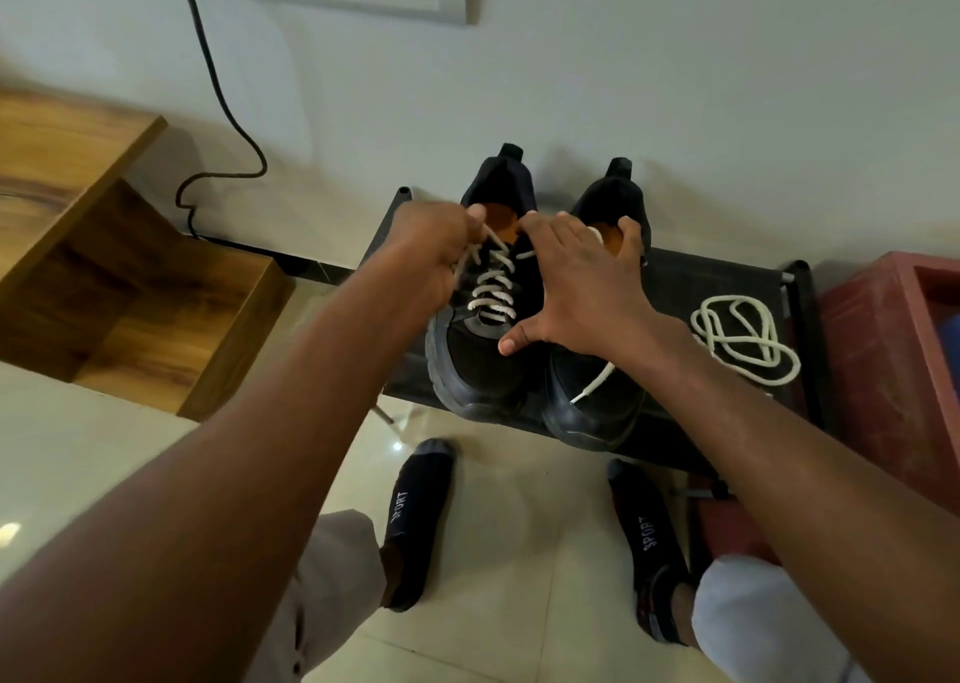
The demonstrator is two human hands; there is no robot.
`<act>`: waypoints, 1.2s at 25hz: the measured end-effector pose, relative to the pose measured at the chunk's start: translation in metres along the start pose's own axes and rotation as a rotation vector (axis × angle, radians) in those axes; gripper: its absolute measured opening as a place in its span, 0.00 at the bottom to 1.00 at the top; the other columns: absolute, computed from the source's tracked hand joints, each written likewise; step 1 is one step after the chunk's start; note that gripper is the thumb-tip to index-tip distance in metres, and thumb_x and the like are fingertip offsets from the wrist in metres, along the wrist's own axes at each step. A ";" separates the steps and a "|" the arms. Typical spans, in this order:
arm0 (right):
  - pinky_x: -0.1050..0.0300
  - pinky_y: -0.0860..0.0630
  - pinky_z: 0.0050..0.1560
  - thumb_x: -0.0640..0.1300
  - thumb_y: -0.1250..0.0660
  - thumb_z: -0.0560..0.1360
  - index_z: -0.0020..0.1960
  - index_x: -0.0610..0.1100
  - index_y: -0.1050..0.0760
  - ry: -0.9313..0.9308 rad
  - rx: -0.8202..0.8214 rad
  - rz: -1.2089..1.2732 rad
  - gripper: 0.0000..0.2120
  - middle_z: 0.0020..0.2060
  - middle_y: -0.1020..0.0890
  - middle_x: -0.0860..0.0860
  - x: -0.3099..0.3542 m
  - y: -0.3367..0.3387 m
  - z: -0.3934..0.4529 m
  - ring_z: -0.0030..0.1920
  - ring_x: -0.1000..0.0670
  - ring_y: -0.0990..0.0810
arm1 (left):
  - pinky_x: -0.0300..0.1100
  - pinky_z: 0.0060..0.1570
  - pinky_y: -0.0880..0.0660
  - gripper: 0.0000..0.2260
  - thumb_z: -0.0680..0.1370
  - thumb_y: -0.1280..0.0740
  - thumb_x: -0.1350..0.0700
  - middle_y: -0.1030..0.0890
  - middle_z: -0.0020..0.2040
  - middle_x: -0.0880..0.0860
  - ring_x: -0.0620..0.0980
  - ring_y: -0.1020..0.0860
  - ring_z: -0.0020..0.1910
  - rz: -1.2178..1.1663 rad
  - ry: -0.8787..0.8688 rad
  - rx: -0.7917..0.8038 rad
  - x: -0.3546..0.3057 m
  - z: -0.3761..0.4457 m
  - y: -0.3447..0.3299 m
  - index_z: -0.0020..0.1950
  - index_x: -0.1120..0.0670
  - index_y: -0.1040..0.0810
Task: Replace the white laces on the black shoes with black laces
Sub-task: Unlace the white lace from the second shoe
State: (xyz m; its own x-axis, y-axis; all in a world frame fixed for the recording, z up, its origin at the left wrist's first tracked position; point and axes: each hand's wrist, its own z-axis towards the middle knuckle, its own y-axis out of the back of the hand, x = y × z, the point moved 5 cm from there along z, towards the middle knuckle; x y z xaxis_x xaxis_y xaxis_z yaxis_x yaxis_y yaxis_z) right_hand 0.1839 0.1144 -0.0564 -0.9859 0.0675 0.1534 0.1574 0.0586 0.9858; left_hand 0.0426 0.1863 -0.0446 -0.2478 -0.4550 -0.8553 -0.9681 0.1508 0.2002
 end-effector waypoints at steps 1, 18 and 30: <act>0.26 0.55 0.77 0.74 0.22 0.57 0.81 0.51 0.45 -0.003 0.003 0.005 0.63 0.80 0.37 0.52 0.001 0.000 0.000 0.82 0.47 0.43 | 0.61 0.61 0.20 0.08 0.80 0.29 0.56 0.16 0.44 0.56 0.59 0.16 0.52 0.017 -0.009 -0.012 0.001 0.001 0.000 0.44 0.58 0.16; 0.25 0.55 0.77 0.76 0.23 0.57 0.82 0.51 0.45 -0.048 0.016 -0.026 0.63 0.81 0.38 0.52 0.002 0.004 -0.002 0.83 0.46 0.45 | 0.36 0.29 0.23 0.12 0.83 0.31 0.52 0.20 0.35 0.53 0.49 0.19 0.34 0.095 -0.173 0.166 -0.030 -0.004 0.008 0.46 0.59 0.23; 0.26 0.54 0.77 0.77 0.23 0.56 0.82 0.52 0.48 -0.082 0.015 -0.036 0.65 0.84 0.52 0.49 -0.001 0.003 -0.003 0.84 0.45 0.56 | 0.39 0.40 0.24 0.10 0.81 0.29 0.57 0.15 0.39 0.48 0.45 0.17 0.37 0.351 -0.518 0.001 -0.046 -0.007 -0.001 0.40 0.55 0.22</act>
State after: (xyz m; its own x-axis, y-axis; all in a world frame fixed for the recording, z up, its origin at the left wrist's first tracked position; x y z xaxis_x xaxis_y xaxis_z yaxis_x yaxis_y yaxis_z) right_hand 0.1850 0.1120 -0.0534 -0.9831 0.1460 0.1109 0.1230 0.0770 0.9894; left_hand 0.0543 0.2005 -0.0020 -0.5001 0.1065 -0.8594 -0.8324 0.2146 0.5110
